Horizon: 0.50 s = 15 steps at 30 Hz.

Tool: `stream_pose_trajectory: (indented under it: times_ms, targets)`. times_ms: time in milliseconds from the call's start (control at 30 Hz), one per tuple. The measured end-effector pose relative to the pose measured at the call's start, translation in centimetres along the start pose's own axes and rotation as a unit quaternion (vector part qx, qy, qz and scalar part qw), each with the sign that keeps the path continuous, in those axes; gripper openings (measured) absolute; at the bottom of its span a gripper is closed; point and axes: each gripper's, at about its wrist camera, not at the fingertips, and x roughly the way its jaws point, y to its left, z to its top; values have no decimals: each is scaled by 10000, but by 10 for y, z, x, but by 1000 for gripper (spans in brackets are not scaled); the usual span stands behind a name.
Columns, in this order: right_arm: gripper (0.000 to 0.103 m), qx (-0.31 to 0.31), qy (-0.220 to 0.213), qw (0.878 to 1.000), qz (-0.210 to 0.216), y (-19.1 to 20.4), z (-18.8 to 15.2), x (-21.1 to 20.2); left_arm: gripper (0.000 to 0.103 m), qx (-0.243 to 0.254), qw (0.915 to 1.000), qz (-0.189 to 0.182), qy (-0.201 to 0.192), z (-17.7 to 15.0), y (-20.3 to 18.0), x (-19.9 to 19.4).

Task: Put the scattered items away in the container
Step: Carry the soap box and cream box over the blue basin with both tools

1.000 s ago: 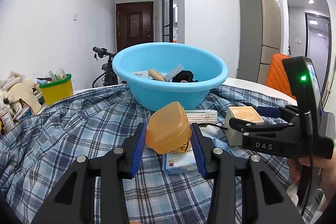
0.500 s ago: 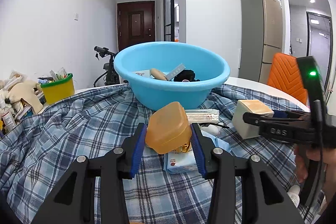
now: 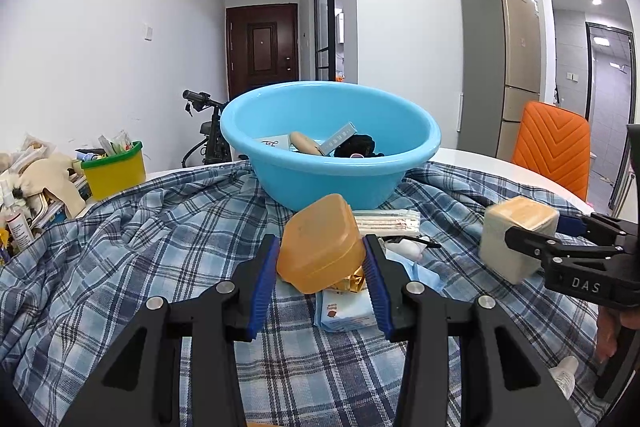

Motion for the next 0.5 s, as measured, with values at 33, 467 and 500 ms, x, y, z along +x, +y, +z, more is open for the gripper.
stream_pose_trajectory:
  times_ms: [33, 467, 500]
  targets:
    - [61, -58, -40, 10000, -26, 2, 0, -1, 45, -8, 10000, 15, -11, 0, 1, 0]
    - [59, -147, -544, 9984, 36, 5, -2, -21, 45, -35, 9992, 155, -356, -1, 0, -15]
    - [59, -142, -600, 9981, 49, 5, -2, -23, 45, -36, 9992, 157, -358, -1, 0, -15]
